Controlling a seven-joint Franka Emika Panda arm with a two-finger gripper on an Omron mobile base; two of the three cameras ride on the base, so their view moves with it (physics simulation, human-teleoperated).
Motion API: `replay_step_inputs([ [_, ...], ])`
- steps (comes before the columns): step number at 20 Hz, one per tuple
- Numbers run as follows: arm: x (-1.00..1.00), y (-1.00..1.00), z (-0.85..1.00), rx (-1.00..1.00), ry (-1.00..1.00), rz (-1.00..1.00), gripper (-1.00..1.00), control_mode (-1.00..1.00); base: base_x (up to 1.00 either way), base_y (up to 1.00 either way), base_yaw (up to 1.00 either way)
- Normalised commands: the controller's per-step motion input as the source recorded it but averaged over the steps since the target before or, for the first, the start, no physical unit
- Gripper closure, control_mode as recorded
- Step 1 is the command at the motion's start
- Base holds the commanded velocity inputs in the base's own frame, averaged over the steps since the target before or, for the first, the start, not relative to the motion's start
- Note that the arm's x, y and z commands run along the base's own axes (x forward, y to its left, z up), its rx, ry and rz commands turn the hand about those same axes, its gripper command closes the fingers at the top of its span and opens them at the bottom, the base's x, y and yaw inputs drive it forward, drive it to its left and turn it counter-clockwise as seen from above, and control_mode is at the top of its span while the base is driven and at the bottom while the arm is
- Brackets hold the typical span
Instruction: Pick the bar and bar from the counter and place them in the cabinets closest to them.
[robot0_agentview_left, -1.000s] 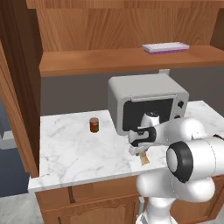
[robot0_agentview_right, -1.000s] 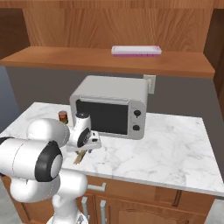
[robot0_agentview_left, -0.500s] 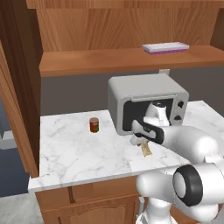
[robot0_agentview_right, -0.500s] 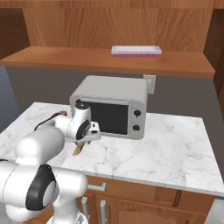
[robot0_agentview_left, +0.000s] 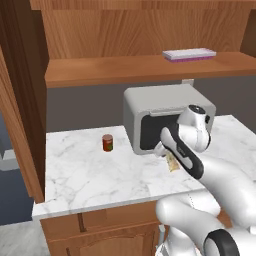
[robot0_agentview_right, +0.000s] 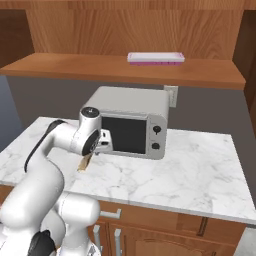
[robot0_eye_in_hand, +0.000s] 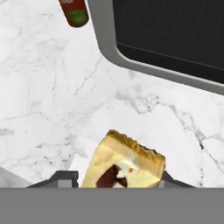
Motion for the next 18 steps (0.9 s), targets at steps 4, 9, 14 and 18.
replay_step_inputs([
  [4, -0.23, 0.02, 0.77, 0.05, -0.05, 0.0, 1.0, -1.0, 0.0, 0.0, 0.0],
  [9, -0.15, 0.07, 0.84, 0.06, -0.08, 0.0, 1.0, -1.0, 0.0, 0.0, 0.0],
  [14, -0.11, 0.15, 0.8, 0.07, -0.08, -0.01, 1.0, -1.0, 0.0, 0.0, 0.0],
  [18, -0.08, 0.14, 0.78, 0.05, -0.09, -0.02, 1.0, -1.0, 0.0, 0.0, 0.0],
])
